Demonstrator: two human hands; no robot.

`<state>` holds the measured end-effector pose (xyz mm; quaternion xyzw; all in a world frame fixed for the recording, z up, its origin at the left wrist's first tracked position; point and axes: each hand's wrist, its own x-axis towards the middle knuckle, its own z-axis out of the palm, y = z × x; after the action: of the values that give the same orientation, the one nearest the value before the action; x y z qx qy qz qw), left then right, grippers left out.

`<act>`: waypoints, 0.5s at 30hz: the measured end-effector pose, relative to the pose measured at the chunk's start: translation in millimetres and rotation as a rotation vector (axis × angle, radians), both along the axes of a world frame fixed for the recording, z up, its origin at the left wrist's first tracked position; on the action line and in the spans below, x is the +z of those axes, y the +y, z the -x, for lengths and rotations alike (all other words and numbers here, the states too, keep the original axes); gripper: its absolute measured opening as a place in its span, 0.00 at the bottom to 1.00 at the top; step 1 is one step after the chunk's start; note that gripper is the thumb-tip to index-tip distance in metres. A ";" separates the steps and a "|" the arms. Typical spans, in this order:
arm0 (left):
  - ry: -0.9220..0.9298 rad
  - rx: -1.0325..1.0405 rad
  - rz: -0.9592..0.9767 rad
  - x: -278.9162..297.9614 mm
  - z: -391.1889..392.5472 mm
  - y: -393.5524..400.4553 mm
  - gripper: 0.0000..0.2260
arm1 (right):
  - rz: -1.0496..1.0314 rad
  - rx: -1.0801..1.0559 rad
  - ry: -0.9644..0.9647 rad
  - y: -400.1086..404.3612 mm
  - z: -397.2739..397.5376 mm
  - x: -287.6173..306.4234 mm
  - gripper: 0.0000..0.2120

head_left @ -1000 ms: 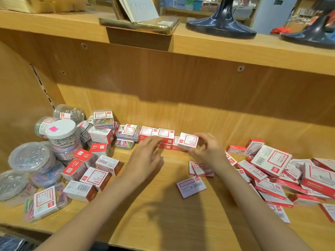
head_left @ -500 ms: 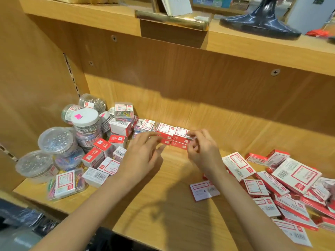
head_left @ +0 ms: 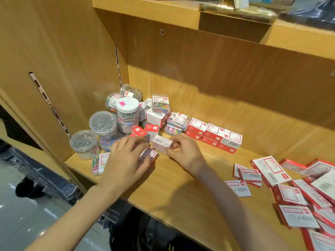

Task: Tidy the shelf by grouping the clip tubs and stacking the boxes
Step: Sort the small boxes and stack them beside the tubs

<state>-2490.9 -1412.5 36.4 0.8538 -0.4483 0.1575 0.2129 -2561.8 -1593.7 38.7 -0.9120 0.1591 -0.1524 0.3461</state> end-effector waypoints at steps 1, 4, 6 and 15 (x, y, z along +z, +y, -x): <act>-0.017 -0.021 -0.037 -4.2 2.2 1.5 0.17 | 0.059 -0.016 -0.051 -6.0 6.2 0.2 0.11; -0.063 -0.050 -0.091 -14.0 7.6 1.6 0.19 | 0.351 -0.118 -0.210 -25.8 27.8 -5.9 0.13; -0.104 -0.076 -0.057 -15.9 11.3 -1.1 0.18 | 0.520 -0.191 -0.170 -30.4 40.1 -13.0 0.15; -0.116 -0.238 -0.040 -19.3 7.0 -6.2 0.15 | 0.584 -0.289 -0.156 -27.5 35.1 -20.2 0.10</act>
<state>-2497.8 -1418.8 17.1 0.7880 -0.5613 0.1713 0.1865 -2596.9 -1621.2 18.5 -0.9262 0.2094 -0.3085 0.0563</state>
